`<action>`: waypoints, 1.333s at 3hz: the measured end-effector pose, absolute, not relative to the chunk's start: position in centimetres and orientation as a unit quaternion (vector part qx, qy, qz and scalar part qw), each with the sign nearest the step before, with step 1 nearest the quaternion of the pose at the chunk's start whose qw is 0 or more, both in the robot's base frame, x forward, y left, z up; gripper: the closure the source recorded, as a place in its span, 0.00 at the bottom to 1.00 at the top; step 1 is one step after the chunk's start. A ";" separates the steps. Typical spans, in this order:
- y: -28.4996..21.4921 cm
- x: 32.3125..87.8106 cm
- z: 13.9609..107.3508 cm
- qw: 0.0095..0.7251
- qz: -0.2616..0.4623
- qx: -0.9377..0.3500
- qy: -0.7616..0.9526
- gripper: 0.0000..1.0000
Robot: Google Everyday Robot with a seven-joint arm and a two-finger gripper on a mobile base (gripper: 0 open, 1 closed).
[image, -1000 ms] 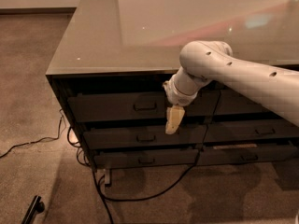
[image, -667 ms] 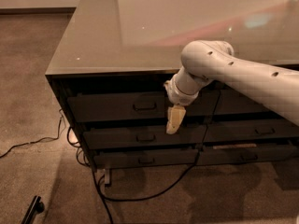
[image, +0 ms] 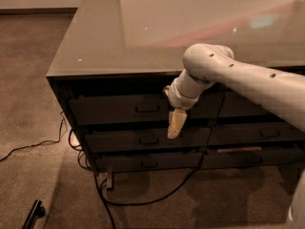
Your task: Open top drawer
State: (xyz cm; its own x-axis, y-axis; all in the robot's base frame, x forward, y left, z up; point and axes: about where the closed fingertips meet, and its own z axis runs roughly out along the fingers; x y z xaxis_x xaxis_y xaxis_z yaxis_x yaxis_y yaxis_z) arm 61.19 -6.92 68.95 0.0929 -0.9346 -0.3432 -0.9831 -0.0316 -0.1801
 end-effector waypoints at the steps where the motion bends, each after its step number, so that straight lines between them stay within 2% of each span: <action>1: -6.4 62.4 68.6 0.188 0.065 -0.720 0.665 0.00; 4: -7.1 65.5 64.7 0.152 0.059 -0.712 0.683 0.00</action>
Offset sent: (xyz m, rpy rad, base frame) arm 0.0474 0.0068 -0.0092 -0.0219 -0.0286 0.0066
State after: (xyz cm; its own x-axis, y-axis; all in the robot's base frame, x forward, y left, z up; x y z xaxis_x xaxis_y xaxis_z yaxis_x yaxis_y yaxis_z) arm 65.46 -7.06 64.75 0.0606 -0.9544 -0.2924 -0.9905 -0.0213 -0.1356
